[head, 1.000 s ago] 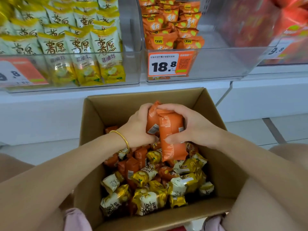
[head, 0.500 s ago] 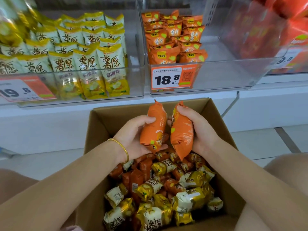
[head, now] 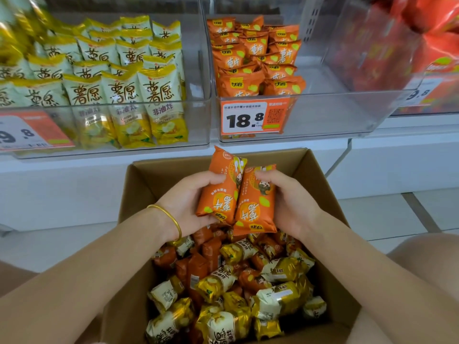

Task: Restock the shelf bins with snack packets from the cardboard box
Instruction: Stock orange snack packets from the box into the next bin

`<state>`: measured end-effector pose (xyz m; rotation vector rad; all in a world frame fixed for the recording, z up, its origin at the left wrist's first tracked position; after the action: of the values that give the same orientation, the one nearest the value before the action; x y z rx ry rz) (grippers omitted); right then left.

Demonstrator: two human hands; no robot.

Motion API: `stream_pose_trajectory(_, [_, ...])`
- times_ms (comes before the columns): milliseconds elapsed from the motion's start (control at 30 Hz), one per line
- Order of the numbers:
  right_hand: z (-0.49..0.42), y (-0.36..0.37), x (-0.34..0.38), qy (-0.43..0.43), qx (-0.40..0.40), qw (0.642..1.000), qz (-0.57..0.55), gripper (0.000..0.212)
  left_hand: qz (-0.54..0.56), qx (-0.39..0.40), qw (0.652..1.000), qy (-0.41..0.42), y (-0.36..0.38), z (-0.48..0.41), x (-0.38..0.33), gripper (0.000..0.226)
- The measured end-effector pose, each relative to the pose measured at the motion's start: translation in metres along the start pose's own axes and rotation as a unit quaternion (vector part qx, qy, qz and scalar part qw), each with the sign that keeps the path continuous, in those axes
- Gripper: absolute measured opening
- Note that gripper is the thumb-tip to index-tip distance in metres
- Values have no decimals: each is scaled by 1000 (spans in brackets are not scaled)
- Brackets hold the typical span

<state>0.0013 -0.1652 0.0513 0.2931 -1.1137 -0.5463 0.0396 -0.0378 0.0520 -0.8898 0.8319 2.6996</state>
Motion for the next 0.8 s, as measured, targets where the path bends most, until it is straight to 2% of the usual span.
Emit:
stream_pose_trajectory(100, [1,-3,2,0,-20,1000,-13,29,7,-3,1000,8,-3,1,-6,47])
stream_pose_trajectory(233, [-3,-13,9,-40,-55,997,28,49,32,0,999,2,-6,0,-8,51])
stream_pose_trajectory(367, [-3,-20,12,-60,-110,991,50,28,59,-70,996,21,-15,0,-10,30])
stream_pose_trajectory(467, [-1,-24,18,-88,-143,985,25,17,41,-90,995,19,-20,0,-10,29])
stream_pose_trajectory(633, [4,-19,30,-114,-107,987,-37,27,4,-57,998,0,-12,4,-10,35])
stream_pose_trajectory(800, [6,-13,30,-130,-84,987,-38,18,-41,-77,996,15,-10,8,-15,35])
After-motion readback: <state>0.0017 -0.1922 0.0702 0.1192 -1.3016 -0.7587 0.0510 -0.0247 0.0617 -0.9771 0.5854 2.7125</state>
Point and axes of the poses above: each hand's wrist, its own z-axis away from the middle knuckle, its own y-axis out of the palm, x = y × z, the point moved 7 cm from there along -z, towards the middle knuckle, and after that the axes turned 7 degrees about -y, right-handed, at the moved point
